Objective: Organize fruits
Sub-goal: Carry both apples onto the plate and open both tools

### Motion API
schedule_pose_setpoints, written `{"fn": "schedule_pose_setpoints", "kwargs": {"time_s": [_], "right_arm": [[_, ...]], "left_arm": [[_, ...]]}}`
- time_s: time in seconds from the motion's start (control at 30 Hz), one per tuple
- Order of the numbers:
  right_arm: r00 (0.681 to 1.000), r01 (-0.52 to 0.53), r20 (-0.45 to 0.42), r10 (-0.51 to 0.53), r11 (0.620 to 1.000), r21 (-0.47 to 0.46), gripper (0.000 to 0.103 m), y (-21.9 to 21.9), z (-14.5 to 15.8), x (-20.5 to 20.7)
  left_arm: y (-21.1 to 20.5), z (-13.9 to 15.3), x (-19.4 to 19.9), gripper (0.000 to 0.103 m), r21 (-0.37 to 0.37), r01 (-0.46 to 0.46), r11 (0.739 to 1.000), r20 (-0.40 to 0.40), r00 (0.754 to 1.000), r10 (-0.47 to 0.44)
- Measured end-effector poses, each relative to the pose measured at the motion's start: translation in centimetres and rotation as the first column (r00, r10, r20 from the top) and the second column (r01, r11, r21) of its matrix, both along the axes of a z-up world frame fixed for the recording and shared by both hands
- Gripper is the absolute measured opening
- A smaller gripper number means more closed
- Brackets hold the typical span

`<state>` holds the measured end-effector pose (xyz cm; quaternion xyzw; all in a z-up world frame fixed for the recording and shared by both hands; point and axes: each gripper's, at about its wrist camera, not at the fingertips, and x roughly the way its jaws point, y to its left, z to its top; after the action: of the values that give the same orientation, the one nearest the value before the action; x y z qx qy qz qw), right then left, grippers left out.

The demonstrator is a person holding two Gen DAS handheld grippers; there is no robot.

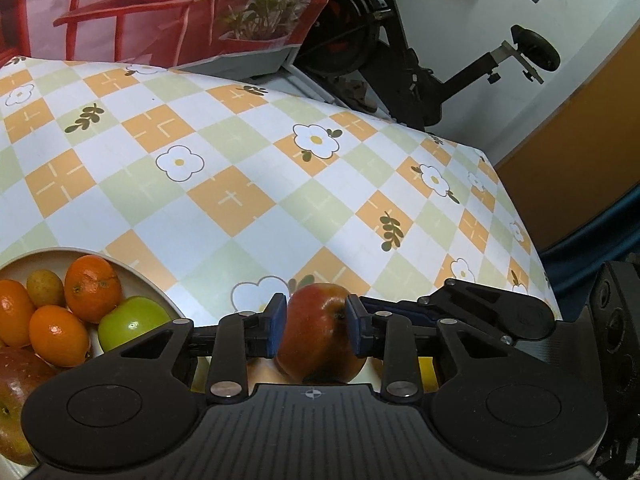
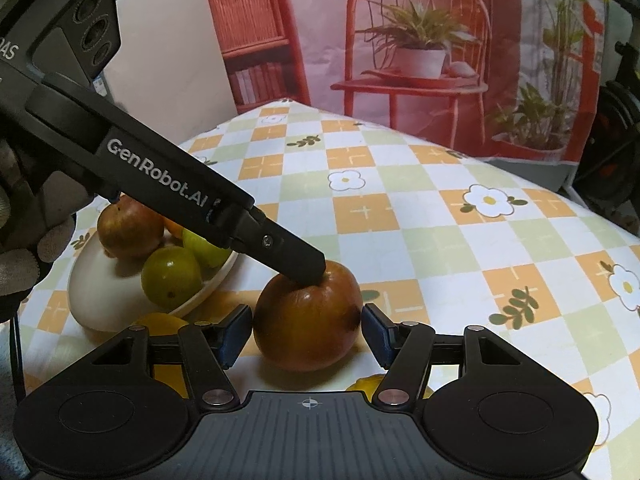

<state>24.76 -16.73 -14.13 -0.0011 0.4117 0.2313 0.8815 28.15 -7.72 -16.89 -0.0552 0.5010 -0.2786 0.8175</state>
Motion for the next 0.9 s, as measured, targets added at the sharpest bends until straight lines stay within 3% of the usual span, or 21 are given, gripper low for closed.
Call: {"fn": "schedule_pose_setpoints", "kwargs": {"time_s": [0.4, 0.9], "right_arm": [[1.0, 0.011, -0.009, -0.011, 1.0, 0.021, 0.057, -0.2, -0.3, 0.0], [0.995, -0.048, 0.094, 0.044, 0.998, 0.042, 0.057, 3.6, 4.3, -0.8]], "left_arm": [[0.3, 0.0, -0.2, 0.033, -0.024, 0.006, 1.0, -0.002, 1.0, -0.006], [5.1, 4.9, -3.1, 0.033, -0.07, -0.017, 0.997, 0.091, 0.996, 0.023]]}}
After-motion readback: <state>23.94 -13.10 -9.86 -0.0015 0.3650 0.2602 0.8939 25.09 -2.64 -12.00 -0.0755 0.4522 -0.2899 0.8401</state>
